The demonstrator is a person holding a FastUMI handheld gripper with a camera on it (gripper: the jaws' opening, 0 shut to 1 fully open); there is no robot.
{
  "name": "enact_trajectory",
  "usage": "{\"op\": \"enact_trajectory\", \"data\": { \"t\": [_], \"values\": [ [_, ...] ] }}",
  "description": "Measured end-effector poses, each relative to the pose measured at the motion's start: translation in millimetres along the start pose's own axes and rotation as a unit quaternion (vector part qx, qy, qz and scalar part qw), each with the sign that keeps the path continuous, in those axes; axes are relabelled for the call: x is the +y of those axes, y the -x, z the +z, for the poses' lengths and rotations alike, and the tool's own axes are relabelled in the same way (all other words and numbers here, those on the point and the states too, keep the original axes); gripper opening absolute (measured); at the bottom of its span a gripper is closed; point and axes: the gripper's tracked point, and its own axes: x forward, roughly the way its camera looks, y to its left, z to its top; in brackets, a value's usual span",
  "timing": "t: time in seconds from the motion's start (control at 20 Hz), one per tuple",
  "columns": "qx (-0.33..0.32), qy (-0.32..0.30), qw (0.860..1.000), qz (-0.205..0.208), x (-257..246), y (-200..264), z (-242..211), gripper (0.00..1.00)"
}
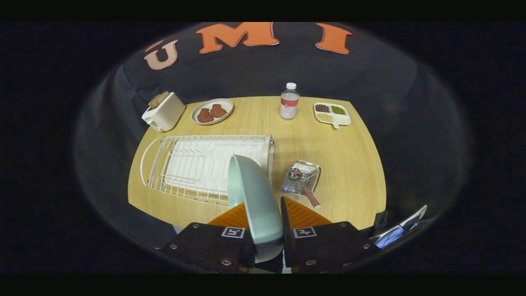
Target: Take the plate from the dish rack, then take the spoon from the basket and place it into the plate.
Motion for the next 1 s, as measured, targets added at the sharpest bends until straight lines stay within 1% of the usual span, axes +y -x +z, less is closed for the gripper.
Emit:
{"op": "enact_trajectory", "data": {
  "t": [0.2,0.4,0.6,0.75,0.9,1.0],
  "values": [
    [0.027,-0.048,0.998,0.035,0.3,-3.9,-46.4,0.28],
    [0.042,-0.08,0.995,0.042,-8.4,-11.2,-85.9,0.28],
    [0.048,-0.123,0.989,0.07,-5.2,-18.7,-113.3,0.28],
    [0.057,-0.141,0.985,0.081,-3.2,-31.3,-134.9,0.28],
    [0.058,-0.157,0.981,0.096,0.9,-46.3,-145.8,0.28],
    [0.062,-0.179,0.975,0.114,7.6,-55.6,-154.0,0.28]
  ]
}}
